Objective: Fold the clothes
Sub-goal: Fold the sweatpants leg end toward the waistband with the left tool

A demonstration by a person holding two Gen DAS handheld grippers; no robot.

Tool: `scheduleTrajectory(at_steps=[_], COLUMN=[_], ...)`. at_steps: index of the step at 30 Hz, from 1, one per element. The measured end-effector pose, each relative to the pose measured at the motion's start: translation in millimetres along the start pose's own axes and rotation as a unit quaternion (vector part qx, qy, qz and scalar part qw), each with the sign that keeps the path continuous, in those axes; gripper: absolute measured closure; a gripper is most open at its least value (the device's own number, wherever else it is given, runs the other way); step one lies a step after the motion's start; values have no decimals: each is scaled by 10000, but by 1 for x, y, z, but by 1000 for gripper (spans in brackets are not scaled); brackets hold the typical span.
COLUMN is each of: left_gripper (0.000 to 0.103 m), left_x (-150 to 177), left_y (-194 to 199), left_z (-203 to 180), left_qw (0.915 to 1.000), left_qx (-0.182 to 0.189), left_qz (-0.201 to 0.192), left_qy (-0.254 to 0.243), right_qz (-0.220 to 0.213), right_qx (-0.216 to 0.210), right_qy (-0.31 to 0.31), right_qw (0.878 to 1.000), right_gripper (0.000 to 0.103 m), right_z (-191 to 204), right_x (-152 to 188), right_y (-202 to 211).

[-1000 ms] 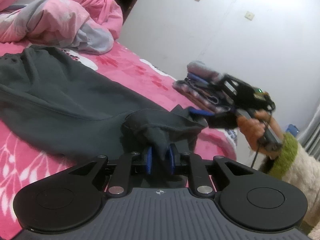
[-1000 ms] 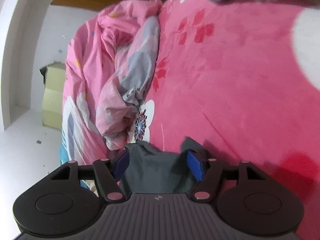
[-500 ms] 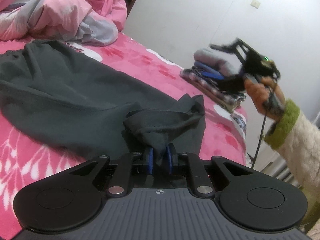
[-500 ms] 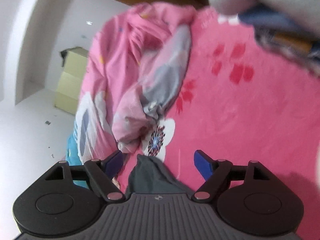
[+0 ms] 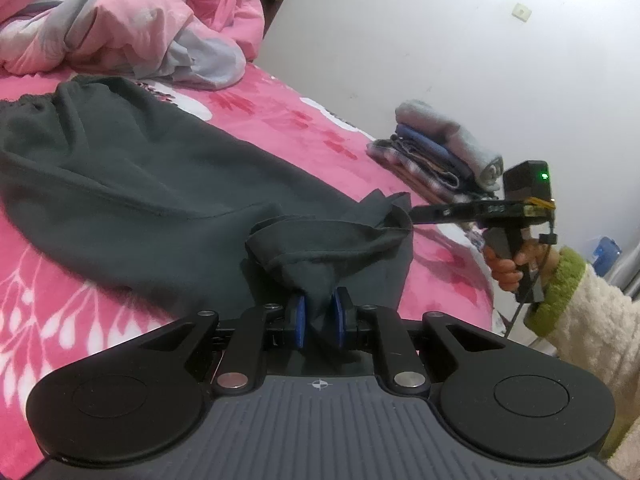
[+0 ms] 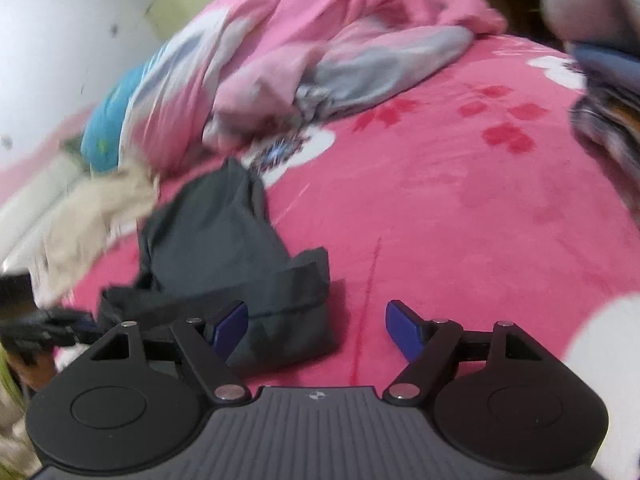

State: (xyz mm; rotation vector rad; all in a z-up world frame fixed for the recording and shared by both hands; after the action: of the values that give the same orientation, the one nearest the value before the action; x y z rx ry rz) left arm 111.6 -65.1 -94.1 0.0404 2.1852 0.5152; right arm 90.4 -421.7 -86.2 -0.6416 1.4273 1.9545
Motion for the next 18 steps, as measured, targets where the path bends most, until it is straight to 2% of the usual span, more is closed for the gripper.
scheduleTrajectory(at_steps=[4,9,11,15,18], left_gripper=[88,80,79,80,85], left_x=[0,2,2,3,4], left_y=[-2,-3,-4,-5,-6], left_z=[1,3,3,-1,-4], left_qw=[10000,9998,9997,9997,9997], left_qx=[-24,85,128,47,-14], left_qz=[9,-32,-80,-175,-247], left_qy=[22,148,201,131,78], right_qz=[72,46,25,-45,-177], right_qx=[-86,-310,-375,-509,-447], right_qy=[386,481,429,352,375], right_qw=[9992,9984,9984,9981,9981], right_gripper=[33,48,53,72,81], right_z=[9,11,11,11,15], right_x=[-3,-6,-7,-6,-5], right_y=[-14,-23,-26,-25,-21])
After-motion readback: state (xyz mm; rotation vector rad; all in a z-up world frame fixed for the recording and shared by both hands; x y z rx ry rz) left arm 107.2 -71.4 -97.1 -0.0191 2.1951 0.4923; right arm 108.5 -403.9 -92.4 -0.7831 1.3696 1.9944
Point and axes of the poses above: each gripper's, at about its wrist camera, not at the fingertips, and y roughly against the way its jaws point, z to its left, x to its underside, the point moved 6 cm from there along -y, roughly the way its jaws point, and after that the axes turned 13 degrees about x, right-handed, at the moved point
